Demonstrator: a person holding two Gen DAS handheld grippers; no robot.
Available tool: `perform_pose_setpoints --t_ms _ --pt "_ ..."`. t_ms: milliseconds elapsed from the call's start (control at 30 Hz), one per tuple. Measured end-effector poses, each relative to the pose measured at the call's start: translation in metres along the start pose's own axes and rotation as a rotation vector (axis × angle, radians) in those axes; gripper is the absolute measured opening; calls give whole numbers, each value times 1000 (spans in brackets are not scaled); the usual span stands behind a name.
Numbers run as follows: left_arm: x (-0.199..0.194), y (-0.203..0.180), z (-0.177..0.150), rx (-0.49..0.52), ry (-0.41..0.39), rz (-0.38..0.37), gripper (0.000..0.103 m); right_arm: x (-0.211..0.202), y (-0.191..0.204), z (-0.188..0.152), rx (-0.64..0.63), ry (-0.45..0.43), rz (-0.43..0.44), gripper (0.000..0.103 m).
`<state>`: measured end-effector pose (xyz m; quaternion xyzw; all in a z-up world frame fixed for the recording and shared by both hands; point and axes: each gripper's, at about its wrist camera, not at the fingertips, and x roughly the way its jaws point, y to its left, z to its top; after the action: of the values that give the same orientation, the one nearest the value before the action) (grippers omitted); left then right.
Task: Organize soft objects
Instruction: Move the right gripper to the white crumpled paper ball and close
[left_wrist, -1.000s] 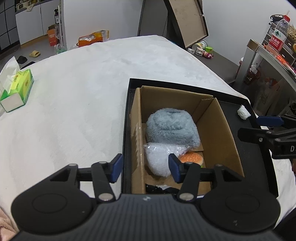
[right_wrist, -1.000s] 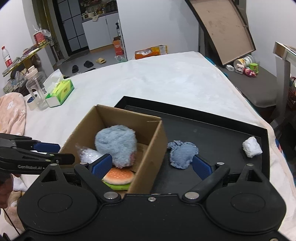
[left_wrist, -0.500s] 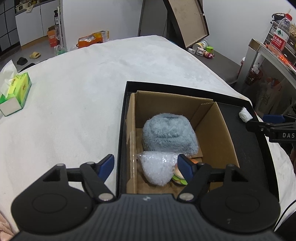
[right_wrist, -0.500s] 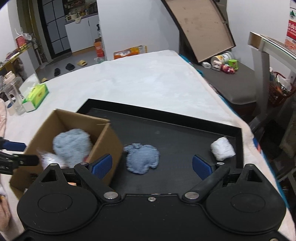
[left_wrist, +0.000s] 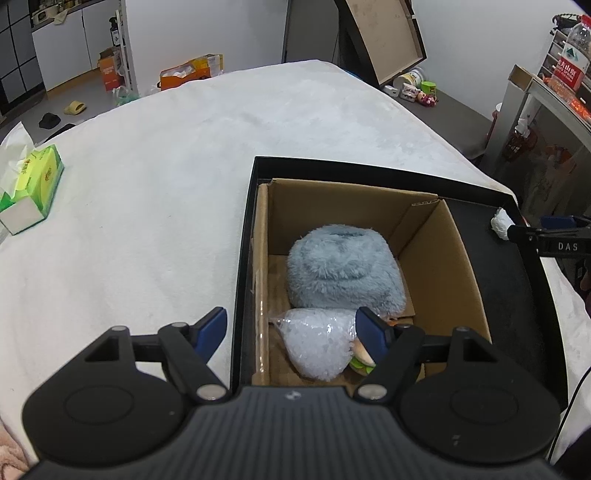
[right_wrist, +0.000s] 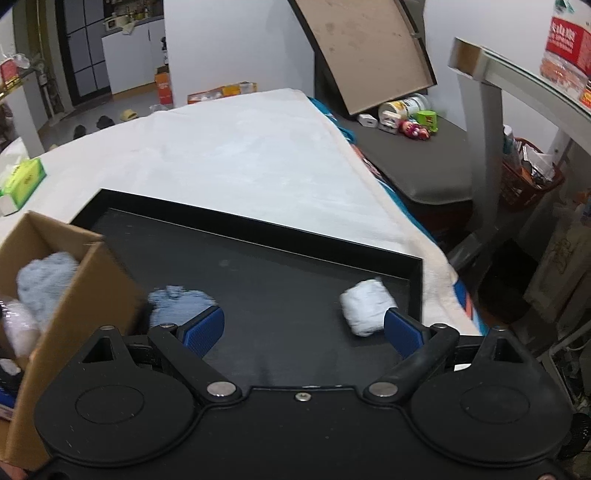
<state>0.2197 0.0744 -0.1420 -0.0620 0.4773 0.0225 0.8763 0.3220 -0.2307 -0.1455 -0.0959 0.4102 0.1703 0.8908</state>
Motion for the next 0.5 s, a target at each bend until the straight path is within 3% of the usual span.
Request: perform_pose_setpoints --t_ms 200,500 --pt "7 -5 2 12 17 11 75 13 -15 2 -19 9 -13 101" --pt "13 -8 4 20 35 28 75 35 -24 3 -67 8 -29 97"
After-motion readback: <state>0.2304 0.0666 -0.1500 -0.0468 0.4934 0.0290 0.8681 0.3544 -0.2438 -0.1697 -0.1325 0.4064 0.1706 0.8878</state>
